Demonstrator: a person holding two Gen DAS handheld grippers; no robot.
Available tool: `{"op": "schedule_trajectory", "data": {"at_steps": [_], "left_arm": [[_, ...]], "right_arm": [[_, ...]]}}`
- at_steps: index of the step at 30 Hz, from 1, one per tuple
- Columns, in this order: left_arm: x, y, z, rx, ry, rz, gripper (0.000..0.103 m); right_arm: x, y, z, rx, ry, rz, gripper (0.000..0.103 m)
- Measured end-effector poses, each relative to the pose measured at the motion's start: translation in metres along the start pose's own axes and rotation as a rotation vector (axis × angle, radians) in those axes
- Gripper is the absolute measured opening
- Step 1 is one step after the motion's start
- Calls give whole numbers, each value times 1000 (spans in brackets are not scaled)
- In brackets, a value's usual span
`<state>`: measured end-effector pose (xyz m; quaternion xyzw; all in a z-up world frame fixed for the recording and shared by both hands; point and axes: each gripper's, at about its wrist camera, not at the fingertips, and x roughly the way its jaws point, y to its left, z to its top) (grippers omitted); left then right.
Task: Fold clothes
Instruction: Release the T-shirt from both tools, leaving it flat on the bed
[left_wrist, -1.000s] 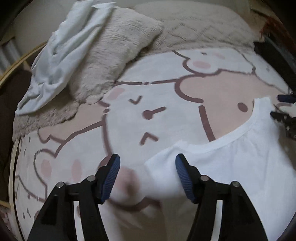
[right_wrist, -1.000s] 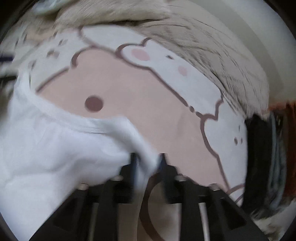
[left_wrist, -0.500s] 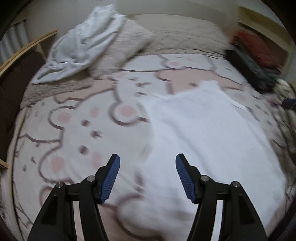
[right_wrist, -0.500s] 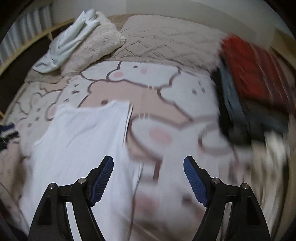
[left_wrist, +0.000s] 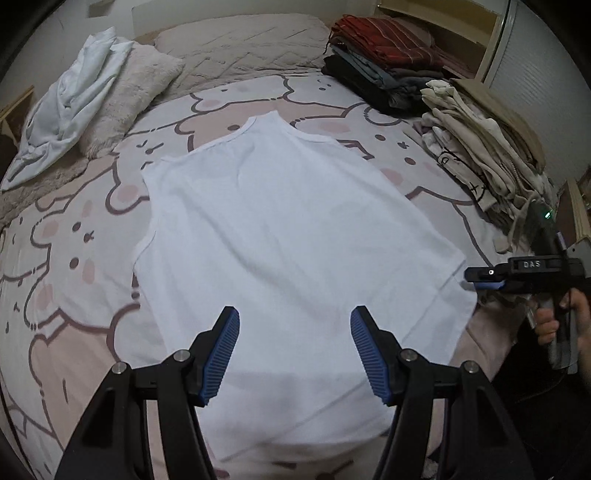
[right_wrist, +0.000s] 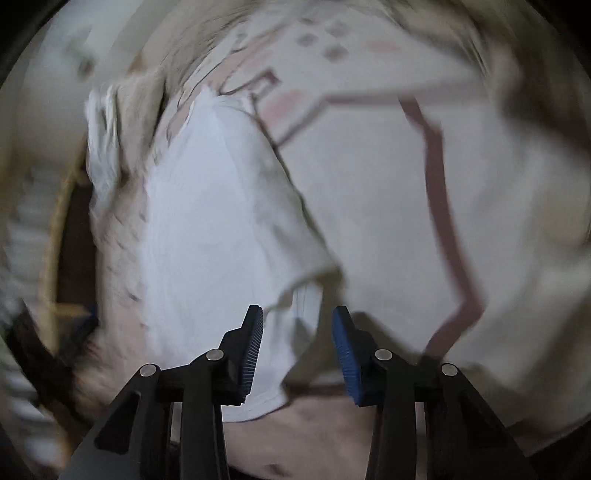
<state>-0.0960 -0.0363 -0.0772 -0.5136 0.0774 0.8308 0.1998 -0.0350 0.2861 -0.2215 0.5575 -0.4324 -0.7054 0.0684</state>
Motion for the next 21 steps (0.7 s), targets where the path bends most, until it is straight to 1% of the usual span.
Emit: {"op": "schedule_trajectory", "data": {"at_steps": [3, 5, 9, 11, 14, 16, 17, 18, 19, 20, 21], "left_arm": [[-5, 4, -6, -27, -7, -6, 62], [-6, 9, -9, -50, -10, -9, 62], [-7, 19, -16, -88, -9, -14, 62], [-6, 22, -20, -89, -7, -7, 62], [-6, 25, -23, -87, -7, 0, 62], [-6, 26, -24, -88, -8, 0, 62], [-6, 27, -25, -87, -8, 0, 62], [-6, 27, -26, -80, -8, 4, 62], [-6, 27, -27, -72, -8, 8, 62], [-6, 27, -28, -66, -8, 11, 62], [-6, 27, -29, -63, -8, 11, 62]], "right_arm": [[14, -27, -12, 218, 19, 185, 41], [23, -40, -15, 342, 12, 293, 41], [27, -50, -7, 467, -56, 457, 41], [29, -50, -1, 511, -79, 505, 41], [33, -46, 8, 562, -108, 540, 41], [35, -41, 13, 591, -132, 545, 41], [35, -38, 15, 601, -145, 534, 40], [32, -38, 16, 594, -156, 514, 35], [28, -33, 20, 560, -166, 477, 13], [24, -23, 23, 487, -177, 407, 9], [18, -10, 25, 377, -193, 321, 9]]}}
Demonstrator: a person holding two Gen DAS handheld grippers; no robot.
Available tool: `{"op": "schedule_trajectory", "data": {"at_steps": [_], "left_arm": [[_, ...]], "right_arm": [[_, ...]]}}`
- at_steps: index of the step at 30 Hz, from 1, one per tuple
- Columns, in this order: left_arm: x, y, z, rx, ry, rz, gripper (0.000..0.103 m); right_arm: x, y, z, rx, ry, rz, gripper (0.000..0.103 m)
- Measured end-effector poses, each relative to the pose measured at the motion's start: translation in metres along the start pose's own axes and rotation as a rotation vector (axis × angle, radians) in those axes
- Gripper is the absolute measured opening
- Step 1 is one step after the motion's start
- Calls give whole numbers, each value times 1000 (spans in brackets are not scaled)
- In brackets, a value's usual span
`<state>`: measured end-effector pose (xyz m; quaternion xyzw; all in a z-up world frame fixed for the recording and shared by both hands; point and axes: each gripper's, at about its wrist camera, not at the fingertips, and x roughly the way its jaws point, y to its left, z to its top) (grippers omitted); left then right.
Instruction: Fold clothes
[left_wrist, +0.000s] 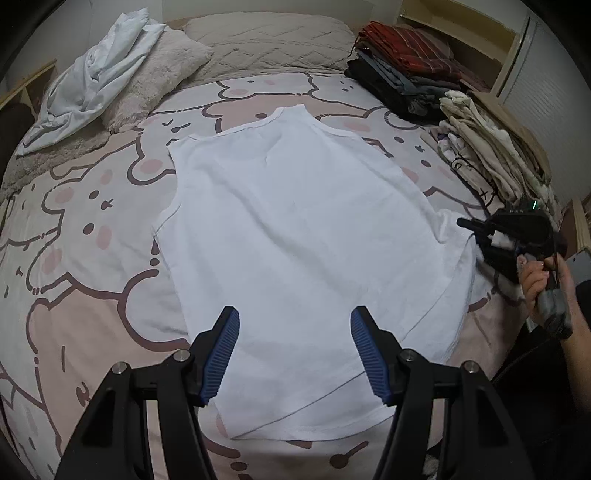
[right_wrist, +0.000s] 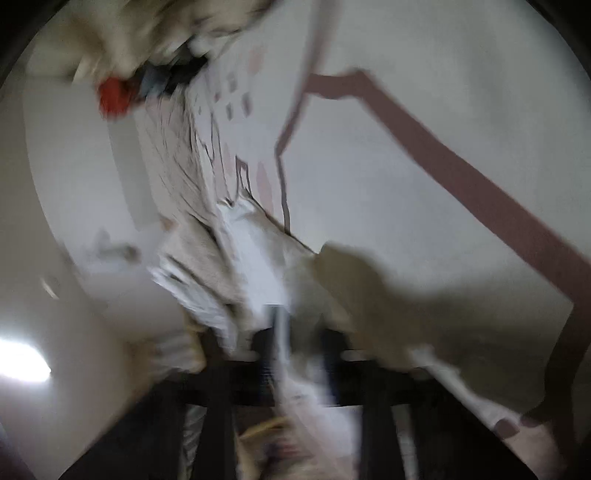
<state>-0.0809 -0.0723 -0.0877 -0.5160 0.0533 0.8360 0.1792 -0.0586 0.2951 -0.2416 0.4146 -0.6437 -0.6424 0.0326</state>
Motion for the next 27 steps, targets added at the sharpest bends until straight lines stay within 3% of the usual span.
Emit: {"op": "schedule_trajectory", "data": {"at_steps": [3, 7, 9, 11, 12, 15, 19, 21, 23, 27], "left_arm": [[0, 1, -1, 5, -1, -1, 62], [-1, 5, -1, 1, -11, 4, 62], [-2, 6, -1, -3, -15, 9, 62], [-3, 8, -2, -8, -19, 15, 62], [-4, 9, -2, -10, -20, 17, 62], [-4, 13, -4, -14, -20, 23, 62], [-1, 17, -6, -23, -11, 22, 62], [2, 17, -6, -18, -4, 18, 62], [5, 17, -6, -13, 2, 14, 62], [9, 13, -6, 8, 10, 1, 62]], "right_arm": [[4, 60, -33, -503, -55, -271, 8], [53, 110, -150, -1407, -56, -646, 8], [82, 94, -211, -1816, -10, -784, 8], [100, 58, -250, -2095, 15, -889, 8], [105, 44, -260, -2168, 17, -914, 8], [104, 24, -275, -2230, -38, -931, 9], [80, 41, -257, -1985, 11, -830, 9], [68, 52, -250, -1880, -9, -792, 9], [58, 61, -249, -1845, -76, -775, 9], [67, 61, -259, -1872, -116, -790, 12]]}}
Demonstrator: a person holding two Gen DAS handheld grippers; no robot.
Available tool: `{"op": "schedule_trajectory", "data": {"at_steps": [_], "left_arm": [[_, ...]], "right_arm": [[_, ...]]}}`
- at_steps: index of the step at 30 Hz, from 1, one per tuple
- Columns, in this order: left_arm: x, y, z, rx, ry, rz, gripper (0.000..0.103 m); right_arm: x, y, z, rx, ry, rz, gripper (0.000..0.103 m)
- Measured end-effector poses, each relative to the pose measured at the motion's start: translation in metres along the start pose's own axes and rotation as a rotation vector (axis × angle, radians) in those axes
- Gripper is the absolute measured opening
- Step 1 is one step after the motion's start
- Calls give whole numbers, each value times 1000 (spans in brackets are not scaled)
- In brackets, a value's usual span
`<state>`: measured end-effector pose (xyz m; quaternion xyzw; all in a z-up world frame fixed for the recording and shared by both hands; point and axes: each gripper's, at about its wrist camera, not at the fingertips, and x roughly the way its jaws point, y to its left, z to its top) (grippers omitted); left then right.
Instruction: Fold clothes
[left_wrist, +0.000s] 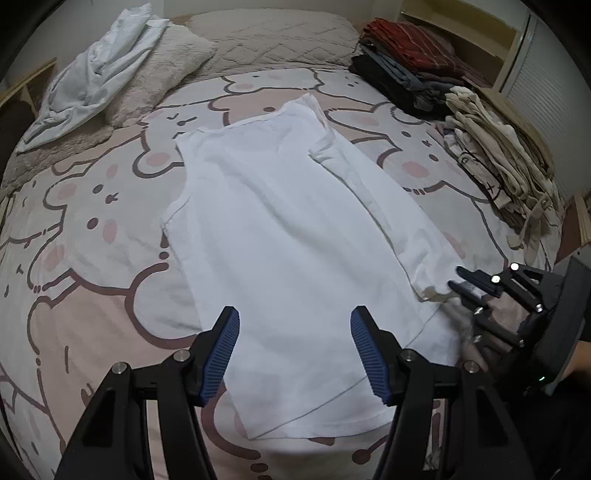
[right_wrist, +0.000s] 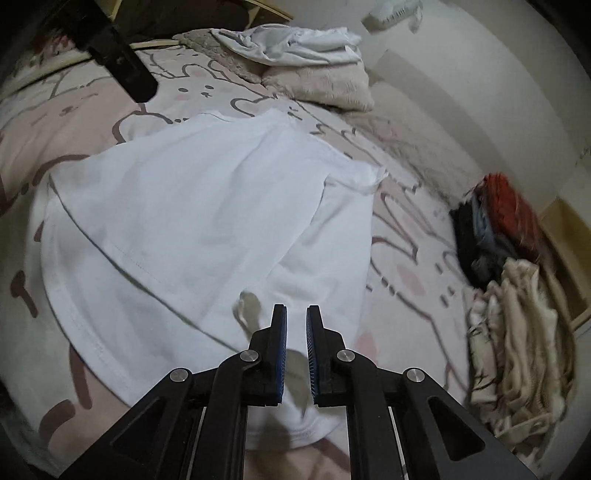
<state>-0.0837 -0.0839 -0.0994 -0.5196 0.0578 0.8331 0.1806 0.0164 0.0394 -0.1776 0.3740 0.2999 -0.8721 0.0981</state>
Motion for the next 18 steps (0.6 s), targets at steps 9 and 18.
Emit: {"op": "schedule_trajectory", "data": {"at_steps": [9, 18], "left_arm": [[10, -4, -6, 53, 23, -3, 62], [64, 3, -36, 152, 168, 89, 62]], "right_arm": [[15, 13, 16, 15, -54, -12, 58], [43, -1, 19, 80, 93, 82, 6]]}}
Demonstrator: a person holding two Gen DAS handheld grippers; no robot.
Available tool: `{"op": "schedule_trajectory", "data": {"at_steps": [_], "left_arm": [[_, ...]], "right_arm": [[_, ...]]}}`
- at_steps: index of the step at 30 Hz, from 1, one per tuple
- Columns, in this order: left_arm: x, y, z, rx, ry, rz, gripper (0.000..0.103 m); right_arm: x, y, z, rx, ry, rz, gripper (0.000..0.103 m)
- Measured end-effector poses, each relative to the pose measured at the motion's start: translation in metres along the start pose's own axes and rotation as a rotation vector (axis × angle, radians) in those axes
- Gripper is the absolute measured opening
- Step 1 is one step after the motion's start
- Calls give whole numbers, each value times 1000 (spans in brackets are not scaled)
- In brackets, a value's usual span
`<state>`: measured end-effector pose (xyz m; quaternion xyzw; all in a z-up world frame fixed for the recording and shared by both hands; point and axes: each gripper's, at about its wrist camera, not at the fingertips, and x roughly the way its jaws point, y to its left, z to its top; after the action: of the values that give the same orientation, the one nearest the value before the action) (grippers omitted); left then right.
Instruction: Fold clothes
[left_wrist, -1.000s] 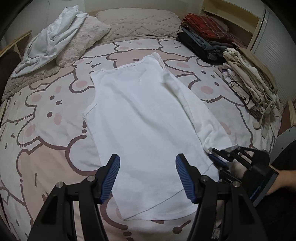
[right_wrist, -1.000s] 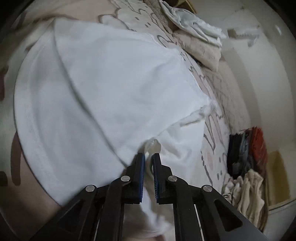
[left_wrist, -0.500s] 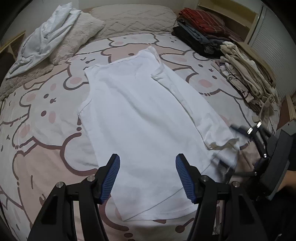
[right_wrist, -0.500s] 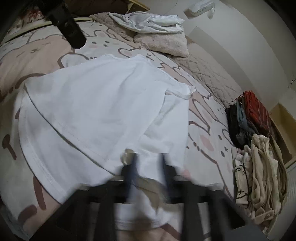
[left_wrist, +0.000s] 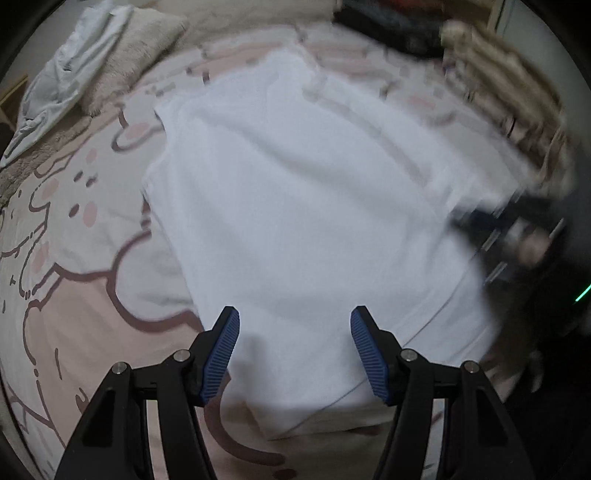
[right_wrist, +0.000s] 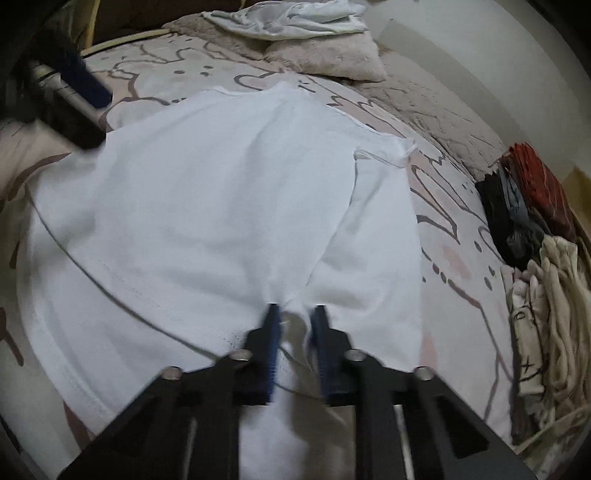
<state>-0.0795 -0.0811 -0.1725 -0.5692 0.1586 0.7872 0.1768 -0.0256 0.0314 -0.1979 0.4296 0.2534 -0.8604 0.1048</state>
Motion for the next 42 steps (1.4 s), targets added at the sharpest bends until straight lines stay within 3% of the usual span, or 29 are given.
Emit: {"op": "schedule_trajectory", "data": {"at_steps": [2, 5, 8, 12, 13, 15, 17, 18, 23, 27, 29, 32, 34, 37, 40, 42], "left_arm": [[18, -3, -10, 46, 62, 51, 62], [20, -6, -17, 77, 50, 65, 63], [20, -5, -17, 80, 73, 69, 63], [20, -7, -19, 84, 87, 84, 63], [20, -7, -19, 86, 90, 88, 63], [19, -9, -21, 91, 100, 93, 63], [18, -9, -23, 94, 110, 94, 63], [16, -8, -24, 91, 115, 93, 63], [-1, -11, -31, 68, 103, 78, 62], [-29, -52, -31, 175, -21, 13, 62], [-40, -80, -32, 255, -77, -15, 62], [-46, -111, -29, 321, -121, -43, 63], [-46, -123, -24, 327, -135, -71, 63], [-34, -127, -11, 276, -118, -50, 62], [-22, -121, -4, 223, -76, -50, 62], [-10, -122, -2, 252, -24, -40, 62]], "right_arm": [[-10, -23, 1, 52, 2, -18, 5], [-20, -80, -12, 160, 24, -135, 5], [-4, -151, -50, 312, 156, -290, 5], [28, -191, -96, 548, 278, -189, 6], [29, -193, -99, 574, 275, -190, 8], [23, -191, -98, 601, 255, -208, 26], [16, -193, -99, 625, 251, -220, 70], [10, -198, -101, 667, 242, -189, 72], [-26, -238, -113, 918, 156, -6, 72], [-37, -232, -123, 985, 173, 195, 68], [-37, -213, -128, 993, 191, 329, 51], [-33, -182, -119, 946, 179, 455, 29], [-29, -168, -100, 879, 143, 498, 25], [-23, -142, -66, 758, 104, 529, 25], [-4, -108, -56, 631, 250, 502, 25], [-6, -88, -68, 560, 298, 476, 25]]}}
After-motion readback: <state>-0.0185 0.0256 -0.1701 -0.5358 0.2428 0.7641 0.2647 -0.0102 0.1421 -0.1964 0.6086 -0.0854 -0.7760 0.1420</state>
